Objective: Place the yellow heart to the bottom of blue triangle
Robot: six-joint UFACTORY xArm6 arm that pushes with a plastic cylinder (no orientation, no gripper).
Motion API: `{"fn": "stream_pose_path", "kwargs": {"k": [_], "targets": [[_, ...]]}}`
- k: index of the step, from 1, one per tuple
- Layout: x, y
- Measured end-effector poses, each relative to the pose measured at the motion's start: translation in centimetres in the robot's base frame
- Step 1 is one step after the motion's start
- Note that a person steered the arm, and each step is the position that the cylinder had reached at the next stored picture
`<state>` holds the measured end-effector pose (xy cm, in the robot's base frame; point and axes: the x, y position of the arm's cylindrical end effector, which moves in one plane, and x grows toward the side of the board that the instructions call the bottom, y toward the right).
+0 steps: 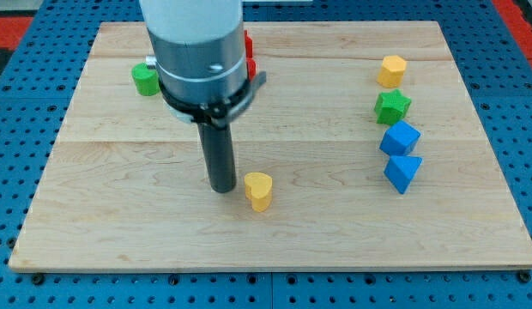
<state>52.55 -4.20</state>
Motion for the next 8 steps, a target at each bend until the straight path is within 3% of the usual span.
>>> {"fn": "stream_pose_path", "kwargs": {"k": [2, 4, 6, 8], "targets": [[1.5, 13.8], [2.3, 14.7], [-1.1, 14.2], [0.6, 17.3]]}}
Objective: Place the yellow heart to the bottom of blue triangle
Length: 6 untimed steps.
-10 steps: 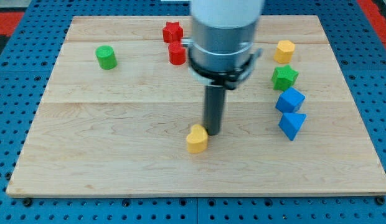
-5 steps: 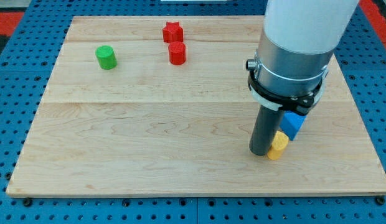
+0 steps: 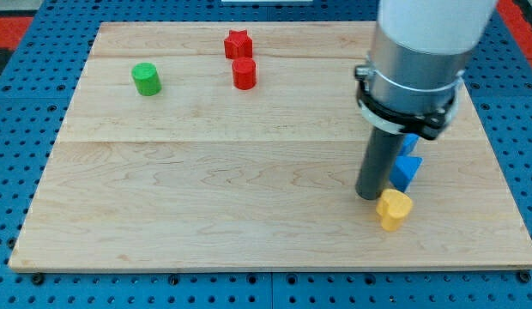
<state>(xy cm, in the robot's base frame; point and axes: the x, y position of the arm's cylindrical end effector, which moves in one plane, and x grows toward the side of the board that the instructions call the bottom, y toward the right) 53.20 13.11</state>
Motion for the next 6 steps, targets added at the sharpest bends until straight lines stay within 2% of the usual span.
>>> {"fn": "stream_pose_path", "kwargs": {"k": [1, 2, 3, 4, 5, 6], "targets": [[0.3, 0.5], [3.4, -2.6], [4.6, 0.7], [4.6, -3.6], [-2.8, -13.5], [-11.7, -18.6]]}}
